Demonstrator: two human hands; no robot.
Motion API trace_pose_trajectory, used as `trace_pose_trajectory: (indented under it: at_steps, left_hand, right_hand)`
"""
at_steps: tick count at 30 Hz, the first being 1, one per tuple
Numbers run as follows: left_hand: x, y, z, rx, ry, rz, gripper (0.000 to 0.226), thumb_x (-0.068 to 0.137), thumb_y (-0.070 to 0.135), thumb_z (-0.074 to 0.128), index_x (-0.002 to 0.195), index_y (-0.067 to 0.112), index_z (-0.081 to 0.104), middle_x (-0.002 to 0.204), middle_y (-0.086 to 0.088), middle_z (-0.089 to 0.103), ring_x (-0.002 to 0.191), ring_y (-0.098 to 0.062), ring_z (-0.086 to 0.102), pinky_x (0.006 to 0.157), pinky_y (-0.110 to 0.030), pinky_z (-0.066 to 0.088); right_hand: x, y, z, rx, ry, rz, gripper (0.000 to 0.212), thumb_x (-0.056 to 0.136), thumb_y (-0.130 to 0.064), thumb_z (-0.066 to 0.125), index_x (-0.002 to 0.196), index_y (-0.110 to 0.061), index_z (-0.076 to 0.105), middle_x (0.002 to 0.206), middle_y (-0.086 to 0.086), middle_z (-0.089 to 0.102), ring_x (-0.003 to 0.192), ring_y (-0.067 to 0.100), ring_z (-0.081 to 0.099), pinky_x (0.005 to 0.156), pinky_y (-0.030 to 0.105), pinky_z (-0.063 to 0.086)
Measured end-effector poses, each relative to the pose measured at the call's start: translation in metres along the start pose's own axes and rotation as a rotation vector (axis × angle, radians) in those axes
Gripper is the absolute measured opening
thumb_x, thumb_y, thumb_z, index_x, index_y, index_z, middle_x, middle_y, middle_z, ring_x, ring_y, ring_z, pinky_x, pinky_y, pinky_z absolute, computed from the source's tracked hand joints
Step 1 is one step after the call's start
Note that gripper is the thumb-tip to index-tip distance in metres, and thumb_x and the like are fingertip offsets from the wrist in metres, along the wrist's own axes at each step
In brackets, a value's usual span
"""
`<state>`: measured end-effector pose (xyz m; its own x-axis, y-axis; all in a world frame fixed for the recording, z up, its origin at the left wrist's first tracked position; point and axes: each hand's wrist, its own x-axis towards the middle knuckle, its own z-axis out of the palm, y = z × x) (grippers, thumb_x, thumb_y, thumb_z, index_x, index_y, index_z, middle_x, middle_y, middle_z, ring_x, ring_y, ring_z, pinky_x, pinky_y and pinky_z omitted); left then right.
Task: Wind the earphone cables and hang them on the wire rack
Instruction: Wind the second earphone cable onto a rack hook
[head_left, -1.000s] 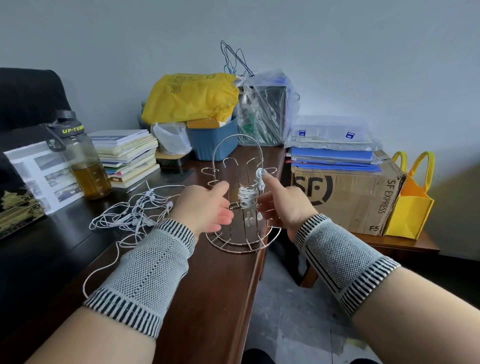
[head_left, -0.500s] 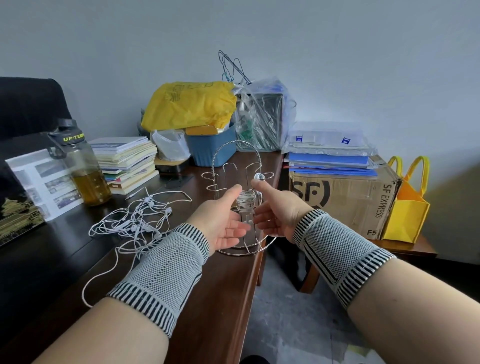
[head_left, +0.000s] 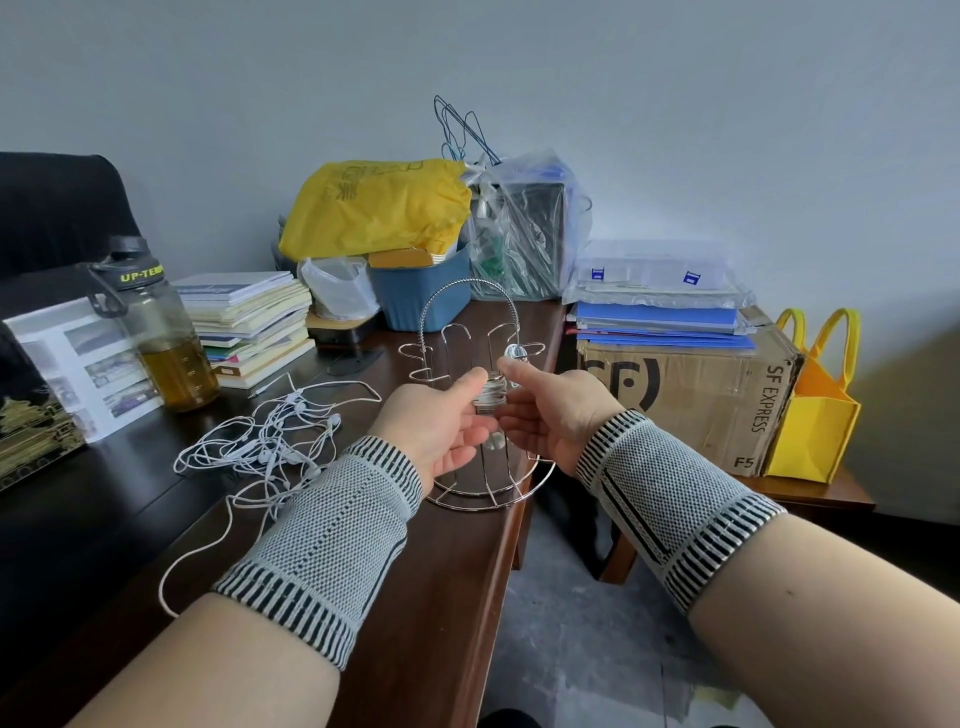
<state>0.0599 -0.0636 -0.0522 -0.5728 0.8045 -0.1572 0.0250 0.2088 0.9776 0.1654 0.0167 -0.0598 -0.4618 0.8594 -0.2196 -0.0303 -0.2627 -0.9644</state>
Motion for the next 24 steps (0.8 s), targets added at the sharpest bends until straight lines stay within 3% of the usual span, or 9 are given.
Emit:
trace_pose_trajectory:
  at_steps: [9,14,17,21,24]
  left_hand:
    - [-0.004,0.003,0.003,-0.007,0.069,0.055,0.03,0.091,0.041,0.065,0.095,0.011,0.067,0.076,0.001,0.076,0.065,-0.005,0.063,0.053,-0.02,0.048]
    - [-0.01,-0.001,0.001,-0.015,0.056,0.05,0.034,0.096,0.044,0.055,0.095,0.012,0.066,0.083,-0.002,0.076,0.071,-0.01,0.066,0.058,-0.023,0.05]
    - [-0.009,-0.007,-0.008,-0.011,0.078,0.038,0.031,0.099,0.038,0.048,0.095,0.013,0.066,0.082,-0.002,0.076,0.071,-0.011,0.066,0.058,-0.023,0.048]
    - [-0.004,-0.022,-0.016,0.093,0.151,0.06,0.02,0.095,0.02,0.054,0.087,0.012,0.07,0.077,-0.002,0.074,0.067,-0.011,0.063,0.057,-0.023,0.045]
    - [0.006,-0.039,-0.02,0.331,0.21,0.175,0.02,0.093,0.017,0.057,0.078,0.016,0.071,0.076,0.003,0.074,0.076,-0.015,0.068,0.069,-0.028,0.052]
  right_hand:
    - [-0.003,0.0,0.001,0.09,-0.009,-0.098,0.029,0.086,-0.025,0.071,0.07,-0.002,0.062,0.06,0.008,0.062,0.053,0.016,0.058,0.057,0.025,0.053]
    - [-0.001,0.008,-0.001,0.073,0.039,-0.063,0.04,0.09,-0.04,0.062,0.083,-0.001,0.065,0.063,0.009,0.066,0.053,0.017,0.059,0.055,0.027,0.052]
    - [-0.001,0.018,-0.008,0.07,0.09,-0.036,0.037,0.093,-0.035,0.052,0.089,-0.001,0.067,0.067,0.01,0.064,0.053,0.016,0.056,0.054,0.025,0.047]
    - [-0.006,0.038,-0.012,-0.145,0.12,-0.148,0.022,0.086,-0.018,0.057,0.07,-0.006,0.067,0.062,0.005,0.062,0.053,0.015,0.053,0.052,0.025,0.043]
    - [-0.012,0.052,-0.008,-0.359,0.086,-0.273,0.026,0.082,-0.023,0.066,0.066,-0.003,0.069,0.062,0.011,0.065,0.058,0.018,0.054,0.062,0.036,0.051]
